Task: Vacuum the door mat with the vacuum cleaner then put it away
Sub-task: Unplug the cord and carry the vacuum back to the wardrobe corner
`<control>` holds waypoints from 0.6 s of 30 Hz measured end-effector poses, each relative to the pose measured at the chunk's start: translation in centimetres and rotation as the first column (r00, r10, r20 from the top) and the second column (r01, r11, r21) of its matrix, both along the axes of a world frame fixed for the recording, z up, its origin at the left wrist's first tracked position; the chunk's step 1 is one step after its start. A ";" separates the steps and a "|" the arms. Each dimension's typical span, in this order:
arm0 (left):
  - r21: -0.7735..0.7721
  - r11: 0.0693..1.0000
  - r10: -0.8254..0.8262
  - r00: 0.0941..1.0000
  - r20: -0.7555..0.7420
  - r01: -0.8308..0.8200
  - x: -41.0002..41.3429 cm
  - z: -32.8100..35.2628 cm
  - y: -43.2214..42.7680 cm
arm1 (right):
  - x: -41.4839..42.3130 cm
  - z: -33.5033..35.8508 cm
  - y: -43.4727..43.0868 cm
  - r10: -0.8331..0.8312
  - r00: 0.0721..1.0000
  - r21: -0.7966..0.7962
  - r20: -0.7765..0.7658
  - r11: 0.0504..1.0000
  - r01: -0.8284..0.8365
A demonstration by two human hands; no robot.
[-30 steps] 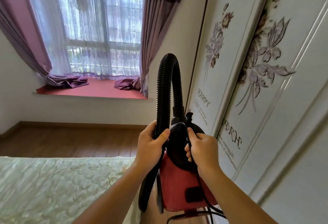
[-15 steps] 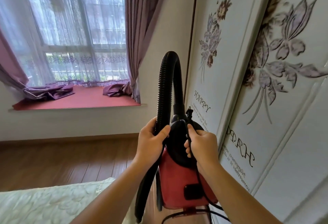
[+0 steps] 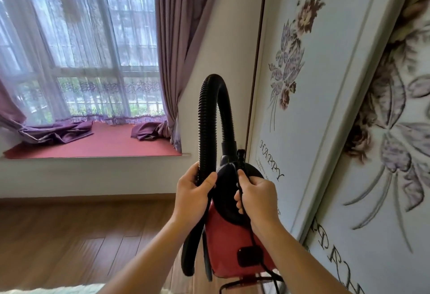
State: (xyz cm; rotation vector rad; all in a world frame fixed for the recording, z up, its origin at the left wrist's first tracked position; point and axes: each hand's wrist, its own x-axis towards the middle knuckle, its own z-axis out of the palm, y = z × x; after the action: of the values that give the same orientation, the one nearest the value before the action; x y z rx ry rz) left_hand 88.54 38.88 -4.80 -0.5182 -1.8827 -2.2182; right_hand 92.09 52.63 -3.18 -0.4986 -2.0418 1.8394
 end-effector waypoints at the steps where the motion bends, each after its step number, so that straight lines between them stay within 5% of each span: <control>1: 0.006 1.000 0.004 1.000 -0.002 -0.004 -1.2 0.1 0.3 | -1.3 0.0 0.3 0.002 1.000 0.006 -0.002 1.000 -0.002; 18: 0.038 0.999 -0.006 0.995 0.100 0.002 -26.2 -4.5 -0.4 | -26.9 -4.2 -0.9 -0.071 0.995 0.064 0.076 0.996 0.066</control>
State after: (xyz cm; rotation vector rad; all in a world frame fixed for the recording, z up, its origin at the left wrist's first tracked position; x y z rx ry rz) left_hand 62.30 38.44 -9.35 -0.4118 -1.8844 -2.3178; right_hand 65.20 51.69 -7.37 -0.6242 -2.0980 1.7374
